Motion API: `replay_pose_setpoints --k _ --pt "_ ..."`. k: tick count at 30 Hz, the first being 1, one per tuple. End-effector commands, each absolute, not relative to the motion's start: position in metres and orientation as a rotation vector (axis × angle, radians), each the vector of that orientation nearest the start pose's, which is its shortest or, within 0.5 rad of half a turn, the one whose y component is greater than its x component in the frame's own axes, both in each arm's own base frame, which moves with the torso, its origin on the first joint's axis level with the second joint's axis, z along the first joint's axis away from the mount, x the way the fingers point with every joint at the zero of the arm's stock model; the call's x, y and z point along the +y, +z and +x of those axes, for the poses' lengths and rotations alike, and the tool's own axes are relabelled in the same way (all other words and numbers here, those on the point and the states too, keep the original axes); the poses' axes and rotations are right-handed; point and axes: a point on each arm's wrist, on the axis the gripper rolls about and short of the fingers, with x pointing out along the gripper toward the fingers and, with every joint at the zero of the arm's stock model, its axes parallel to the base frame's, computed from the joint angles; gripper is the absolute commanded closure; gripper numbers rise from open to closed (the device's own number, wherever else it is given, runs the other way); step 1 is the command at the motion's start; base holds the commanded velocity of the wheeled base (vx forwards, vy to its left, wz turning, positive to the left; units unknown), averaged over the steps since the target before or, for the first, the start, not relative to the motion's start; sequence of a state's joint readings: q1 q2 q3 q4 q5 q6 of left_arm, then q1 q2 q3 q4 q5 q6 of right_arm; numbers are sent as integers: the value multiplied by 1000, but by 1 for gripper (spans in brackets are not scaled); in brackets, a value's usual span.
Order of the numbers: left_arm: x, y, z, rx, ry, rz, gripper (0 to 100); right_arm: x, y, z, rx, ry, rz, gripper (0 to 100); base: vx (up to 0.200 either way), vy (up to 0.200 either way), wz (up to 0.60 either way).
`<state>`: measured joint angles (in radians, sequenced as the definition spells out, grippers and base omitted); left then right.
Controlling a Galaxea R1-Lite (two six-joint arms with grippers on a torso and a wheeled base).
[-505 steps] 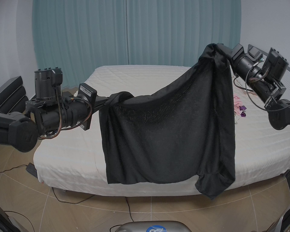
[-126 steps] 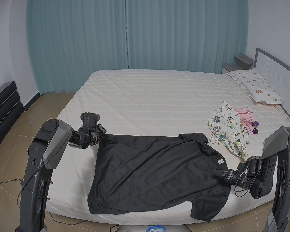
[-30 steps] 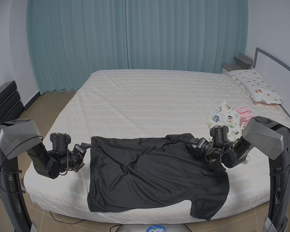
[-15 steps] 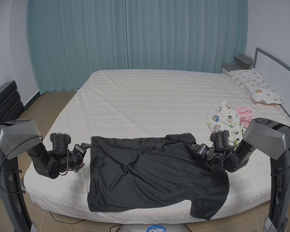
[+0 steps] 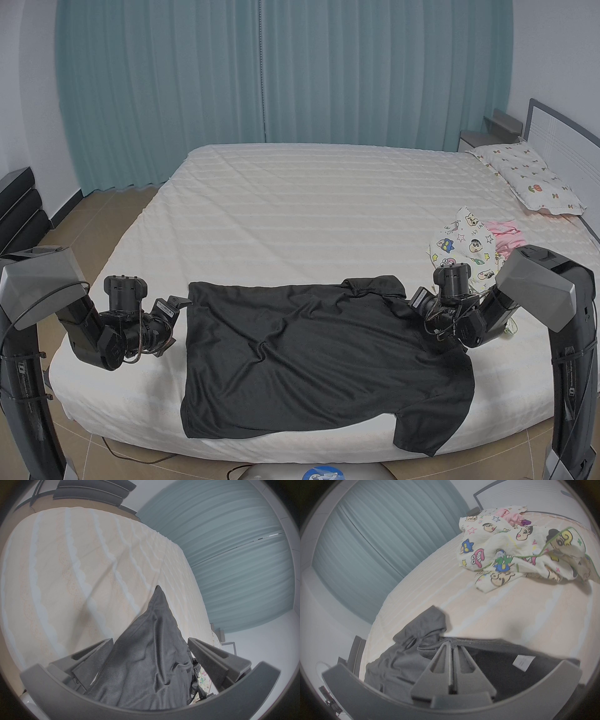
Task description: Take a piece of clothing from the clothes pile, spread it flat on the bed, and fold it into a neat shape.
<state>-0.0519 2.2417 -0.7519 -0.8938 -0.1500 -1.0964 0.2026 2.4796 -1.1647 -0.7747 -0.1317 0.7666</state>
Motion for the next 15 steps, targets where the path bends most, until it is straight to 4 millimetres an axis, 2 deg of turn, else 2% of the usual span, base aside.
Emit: replay_pose_setpoints --k 1,9,15 --pt "-22 8 360 647 153 -1088 0 65 -19 442 503 -180 672 100 0 0 0" --pt "-22 8 360 647 153 -1088 0 39 -29 450 489 -238 685 100 0 0 0" --pt "-22 8 360 647 153 -1088 0 30 -38 454 489 -261 689 100 0 0 0"
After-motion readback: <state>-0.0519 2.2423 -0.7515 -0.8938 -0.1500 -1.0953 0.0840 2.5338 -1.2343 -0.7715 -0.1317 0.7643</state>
